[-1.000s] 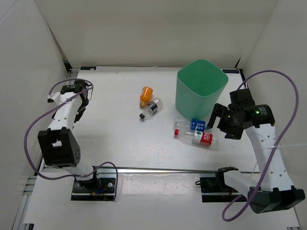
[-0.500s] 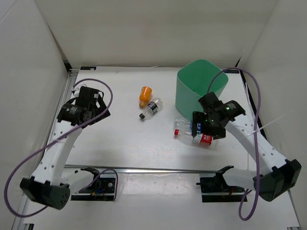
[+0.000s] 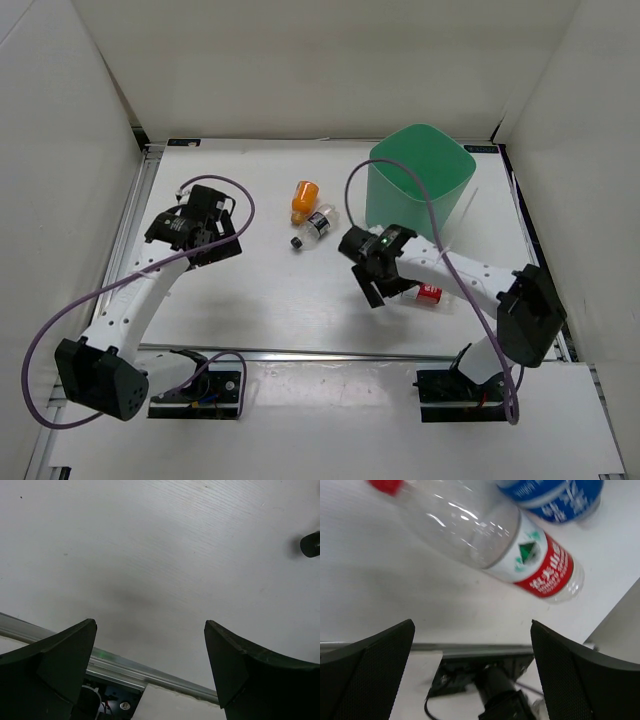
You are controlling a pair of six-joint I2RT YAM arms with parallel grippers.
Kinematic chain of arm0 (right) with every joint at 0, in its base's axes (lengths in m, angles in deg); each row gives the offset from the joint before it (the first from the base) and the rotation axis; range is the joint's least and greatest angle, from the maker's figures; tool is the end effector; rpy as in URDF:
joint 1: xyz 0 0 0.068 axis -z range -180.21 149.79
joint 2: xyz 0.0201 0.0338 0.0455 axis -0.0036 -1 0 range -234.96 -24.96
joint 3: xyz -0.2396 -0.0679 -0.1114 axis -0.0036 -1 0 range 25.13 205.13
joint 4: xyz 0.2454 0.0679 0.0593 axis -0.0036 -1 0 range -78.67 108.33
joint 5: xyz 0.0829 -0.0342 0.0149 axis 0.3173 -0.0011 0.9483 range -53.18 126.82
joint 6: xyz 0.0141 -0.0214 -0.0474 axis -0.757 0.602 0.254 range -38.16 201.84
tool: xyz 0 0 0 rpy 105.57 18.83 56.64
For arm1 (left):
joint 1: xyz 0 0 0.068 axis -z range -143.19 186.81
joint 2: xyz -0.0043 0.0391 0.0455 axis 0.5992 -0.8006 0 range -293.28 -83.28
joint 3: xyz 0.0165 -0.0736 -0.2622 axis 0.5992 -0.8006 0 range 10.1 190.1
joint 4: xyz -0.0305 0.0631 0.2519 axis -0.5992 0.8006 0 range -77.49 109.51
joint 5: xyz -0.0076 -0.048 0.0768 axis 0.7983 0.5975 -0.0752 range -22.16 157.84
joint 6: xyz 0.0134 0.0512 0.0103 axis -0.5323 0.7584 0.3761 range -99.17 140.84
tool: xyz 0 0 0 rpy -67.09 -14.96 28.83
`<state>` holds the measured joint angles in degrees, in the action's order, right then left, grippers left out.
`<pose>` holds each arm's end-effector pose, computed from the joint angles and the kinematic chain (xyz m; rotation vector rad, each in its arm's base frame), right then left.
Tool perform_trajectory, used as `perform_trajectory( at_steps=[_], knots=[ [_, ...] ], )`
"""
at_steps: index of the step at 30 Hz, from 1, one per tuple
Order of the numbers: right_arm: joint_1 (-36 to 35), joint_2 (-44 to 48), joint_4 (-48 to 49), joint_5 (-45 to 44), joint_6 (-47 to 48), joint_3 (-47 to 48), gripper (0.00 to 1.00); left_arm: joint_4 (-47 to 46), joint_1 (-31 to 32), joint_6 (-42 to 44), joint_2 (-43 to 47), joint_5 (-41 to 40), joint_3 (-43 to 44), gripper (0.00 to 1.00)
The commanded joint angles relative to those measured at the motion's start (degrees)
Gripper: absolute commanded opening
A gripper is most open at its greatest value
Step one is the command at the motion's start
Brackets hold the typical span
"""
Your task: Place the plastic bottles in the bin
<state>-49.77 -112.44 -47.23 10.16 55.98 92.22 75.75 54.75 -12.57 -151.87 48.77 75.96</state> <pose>0.1850 0.1924 0.2426 -0.5452 2.7116 -0.4586 0.2081 -0.0551 0.3094 -0.4452 2.5829 0.1551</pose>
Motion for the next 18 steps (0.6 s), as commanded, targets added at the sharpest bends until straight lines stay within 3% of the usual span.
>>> perform_trajectory(
  at_steps=[1,14,18],
  knots=[
    [-5.7,3.36,8.06,-7.87,7.05,-1.86,1.0,-0.93,1.48,0.8,0.93,-2.54,0.67,1.0],
    [-6.34,-2.43,15.37,-9.82,21.81,-5.48,1.0,0.74,6.68,0.8,-0.92,-8.87,-0.91,1.0],
    [-6.87,-6.73,15.37,-11.92,22.61,-4.95,0.99,1.8,8.69,0.27,-2.24,-10.55,-0.21,1.0]
  ],
)
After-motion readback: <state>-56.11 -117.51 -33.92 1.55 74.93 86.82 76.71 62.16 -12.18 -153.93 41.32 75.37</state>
